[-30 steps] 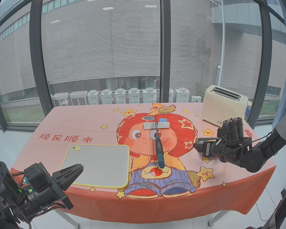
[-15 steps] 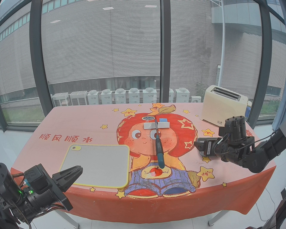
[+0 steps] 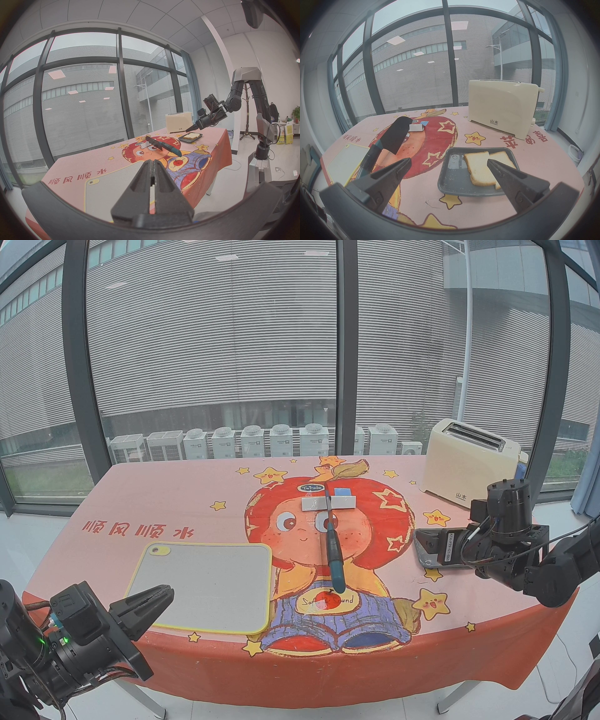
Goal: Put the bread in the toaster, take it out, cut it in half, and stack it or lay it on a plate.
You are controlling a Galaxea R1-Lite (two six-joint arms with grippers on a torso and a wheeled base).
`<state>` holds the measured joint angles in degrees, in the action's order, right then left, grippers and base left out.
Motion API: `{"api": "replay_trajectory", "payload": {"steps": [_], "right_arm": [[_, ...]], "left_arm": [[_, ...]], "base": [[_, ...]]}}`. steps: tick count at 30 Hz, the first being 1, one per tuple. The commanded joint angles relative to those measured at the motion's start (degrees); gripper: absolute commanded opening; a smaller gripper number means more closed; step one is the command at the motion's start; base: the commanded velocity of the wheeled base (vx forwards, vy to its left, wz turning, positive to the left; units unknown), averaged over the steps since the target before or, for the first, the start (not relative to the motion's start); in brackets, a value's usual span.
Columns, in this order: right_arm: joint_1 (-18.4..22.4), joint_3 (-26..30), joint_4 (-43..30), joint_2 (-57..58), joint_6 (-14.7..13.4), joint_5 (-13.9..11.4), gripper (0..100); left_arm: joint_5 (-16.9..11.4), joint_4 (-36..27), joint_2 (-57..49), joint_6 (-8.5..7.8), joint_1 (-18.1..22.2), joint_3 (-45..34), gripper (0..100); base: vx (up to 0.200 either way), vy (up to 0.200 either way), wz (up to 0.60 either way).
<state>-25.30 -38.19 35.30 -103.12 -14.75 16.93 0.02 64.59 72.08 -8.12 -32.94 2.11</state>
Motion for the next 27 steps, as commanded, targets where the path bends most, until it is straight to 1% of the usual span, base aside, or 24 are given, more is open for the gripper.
{"api": "replay_trajectory", "payload": {"steps": [1, 5, 9, 11, 12, 13, 14, 16, 19, 23, 25, 26, 27], "right_arm": [[0.3, 0.2, 0.0, 0.9, 0.1, 0.0, 100], [0.4, 0.3, 0.0, 1.0, 0.1, 0.0, 100], [0.8, 0.2, 0.0, 0.9, 0.1, 0.1, 100], [0.8, 0.3, 0.0, 1.0, 0.1, 0.1, 100], [0.9, 0.3, 0.0, 1.0, 0.3, 0.1, 100], [0.9, 0.3, 0.0, 1.0, 0.3, 0.1, 100], [1.1, 0.5, 0.1, 1.0, 0.8, 0.9, 100], [1.3, 0.8, 0.1, 0.9, 1.7, 2.9, 100], [1.3, 0.8, 0.1, 0.8, 2.4, 5.0, 100], [1.7, 0.8, 0.1, 0.9, 2.4, 5.3, 100], [1.8, 0.8, 0.1, 1.0, 2.5, 5.4, 100], [2.0, 0.8, 0.1, 1.1, 2.4, 5.9, 100], [2.1, 0.8, 0.1, 1.1, 2.4, 6.3, 100]], "left_arm": [[0.1, -0.1, 0.3, 0.03, 0.1, 0.1, 0], [0.2, 0.0, 0.3, 0.12, 0.1, 0.2, 0], [0.2, 0.0, 0.1, 0.82, 0.1, 0.6, 0], [0.2, 0.0, 0.1, 1.62, 0.2, 1.0, 0], [0.4, -0.1, 0.2, 3.11, 0.2, 1.6, 0], [0.4, -0.1, 0.2, 3.11, 0.2, 1.6, 0], [0.8, -0.2, 0.2, 3.72, 0.4, 2.2, 0], [2.2, -0.3, 0.3, 4.16, 1.0, 2.6, 0], [4.6, -0.4, 0.4, 4.34, 2.2, 3.5, 0], [6.7, -0.2, 2.1, 5.57, 3.8, 4.4, 0], [7.0, -0.1, 2.4, 5.75, 4.6, 4.6, 0], [7.1, -0.1, 2.4, 5.83, 6.1, 4.7, 0], [7.1, -0.1, 2.4, 5.83, 6.7, 5.0, 0]], "base": [[0.000, 0.000, 0.00], [0.000, 0.000, 0.00], [0.000, 0.000, 0.00], [0.000, 0.000, 0.00], [0.000, 0.000, 0.00], [0.000, 0.000, 0.00], [0.000, 0.000, 0.00], [0.000, 0.000, 0.00], [0.000, 0.000, 0.00], [0.000, 0.000, 0.00], [0.000, 0.000, 0.00], [0.000, 0.000, 0.00], [0.000, 0.000, 0.00]]}}
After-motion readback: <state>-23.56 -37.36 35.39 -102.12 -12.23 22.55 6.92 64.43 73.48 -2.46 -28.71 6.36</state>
